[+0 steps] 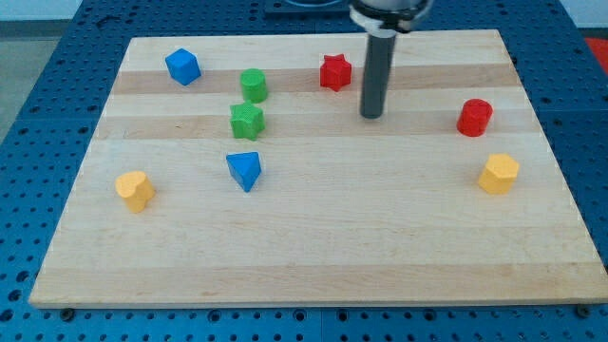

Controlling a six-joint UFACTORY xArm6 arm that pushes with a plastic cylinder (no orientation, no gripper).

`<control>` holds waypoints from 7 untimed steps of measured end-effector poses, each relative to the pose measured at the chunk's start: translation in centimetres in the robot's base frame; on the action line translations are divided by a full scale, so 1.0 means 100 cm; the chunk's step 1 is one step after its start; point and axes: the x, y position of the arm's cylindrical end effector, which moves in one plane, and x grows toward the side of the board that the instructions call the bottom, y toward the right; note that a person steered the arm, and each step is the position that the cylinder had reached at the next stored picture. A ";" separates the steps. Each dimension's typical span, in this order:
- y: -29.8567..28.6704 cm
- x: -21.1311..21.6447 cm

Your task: Push the red star towards the red circle

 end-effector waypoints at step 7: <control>0.026 -0.086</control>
